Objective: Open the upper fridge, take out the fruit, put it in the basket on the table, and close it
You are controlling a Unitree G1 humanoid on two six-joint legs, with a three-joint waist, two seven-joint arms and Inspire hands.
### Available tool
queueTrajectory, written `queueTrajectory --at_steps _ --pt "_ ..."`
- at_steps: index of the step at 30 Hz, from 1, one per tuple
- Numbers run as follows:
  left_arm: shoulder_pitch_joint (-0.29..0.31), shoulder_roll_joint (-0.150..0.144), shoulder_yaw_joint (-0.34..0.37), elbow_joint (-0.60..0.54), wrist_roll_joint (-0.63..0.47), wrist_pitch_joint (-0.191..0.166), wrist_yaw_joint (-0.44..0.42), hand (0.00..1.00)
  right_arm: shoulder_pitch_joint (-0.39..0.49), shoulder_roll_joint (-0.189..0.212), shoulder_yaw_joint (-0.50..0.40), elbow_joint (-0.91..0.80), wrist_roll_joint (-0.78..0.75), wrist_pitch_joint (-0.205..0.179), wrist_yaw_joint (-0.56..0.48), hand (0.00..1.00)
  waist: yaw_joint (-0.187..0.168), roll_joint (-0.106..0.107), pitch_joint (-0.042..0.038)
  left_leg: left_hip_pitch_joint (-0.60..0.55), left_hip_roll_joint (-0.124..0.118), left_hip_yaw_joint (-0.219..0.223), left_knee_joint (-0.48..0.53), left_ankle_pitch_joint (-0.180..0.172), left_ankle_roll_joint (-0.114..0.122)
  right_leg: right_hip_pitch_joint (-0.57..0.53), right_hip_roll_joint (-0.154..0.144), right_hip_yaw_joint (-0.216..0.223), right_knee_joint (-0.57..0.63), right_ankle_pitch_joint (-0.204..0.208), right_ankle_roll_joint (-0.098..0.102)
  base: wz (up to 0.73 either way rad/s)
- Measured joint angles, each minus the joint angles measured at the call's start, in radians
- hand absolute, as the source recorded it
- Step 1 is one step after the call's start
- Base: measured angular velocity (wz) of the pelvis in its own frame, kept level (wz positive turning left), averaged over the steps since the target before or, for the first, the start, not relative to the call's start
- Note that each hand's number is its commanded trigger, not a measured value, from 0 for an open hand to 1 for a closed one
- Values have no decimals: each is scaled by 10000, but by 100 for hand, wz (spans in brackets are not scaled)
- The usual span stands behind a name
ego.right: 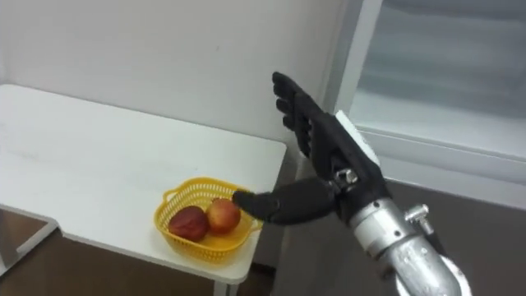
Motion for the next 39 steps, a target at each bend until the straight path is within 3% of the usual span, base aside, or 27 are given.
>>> queueTrajectory --at_steps 4,9,14,17,20,22,24,27,31,36,39 --pt "-33 -144 -189 137 1 -13 -7 0 1123 33 -23 -20 -20 50 686 0 -177 383 -41 149 11 222 -108 -6 21 -7 13 268 44 17 15 -20" --pt "-125 -247 -466 337 -8 -156 155 0 2381 92 -47 -29 -112 153 1102 0 -473 579 -29 232 44 440 -196 -12 29 -77 18 499 97 15 16 -13" --pt "-200 -348 -471 805 -271 -337 360 0 3248 870 -751 -292 -605 151 1431 0 -974 637 -42 255 68 683 -227 -23 48 -177 100 830 136 15 17 -17" --pt "-33 -373 -462 901 -656 -571 570 0 3932 941 -1329 -1056 -773 124 1181 0 -1069 725 -47 433 82 932 -348 -44 80 -151 119 1042 134 13 31 -22" --pt "61 -375 -462 997 -1002 -705 807 0 4185 1366 -1735 -1442 -765 -60 683 0 -1425 813 -41 488 81 988 -424 -44 82 -139 116 1067 116 3 48 -7" --pt "54 -381 -460 1001 -997 -901 870 0 4628 1682 -2077 -1503 -698 -454 209 0 -1474 859 -49 498 89 1044 -438 -47 87 -168 133 1185 117 3 48 -8" --pt "58 -414 -458 997 -998 -1006 1005 0 5072 1853 -2296 -1502 -650 -517 -105 0 -1493 911 -50 510 99 1101 -465 -50 91 -200 146 1257 118 5 49 -10" --pt "136 -572 -424 1166 -1015 -1048 1290 0 5490 2146 -2399 -509 -143 -738 -512 0 -1630 1025 -43 629 103 1157 -553 -54 95 -131 147 1317 114 -2 62 -6" --pt "267 -822 -385 1156 -1112 -1038 1362 0 5569 2502 -2959 1346 924 -637 -1391 0 -1876 1093 -76 586 82 1158 -507 -64 112 -224 120 1298 97 -15 82 1" --pt "374 -820 -292 1135 -1171 -1070 1451 0 5564 2601 -3997 2039 2640 -686 -2593 0 -2055 1129 -96 671 73 1156 -571 -63 112 -143 130 1330 -19 -20 90 1" --pt "425 -818 -164 1029 -1176 -1103 1552 0 5563 2594 -4513 2609 3611 -884 -3134 0 -2152 1040 -68 802 75 1157 -611 -64 112 -14 140 1367 -58 -28 96 0"
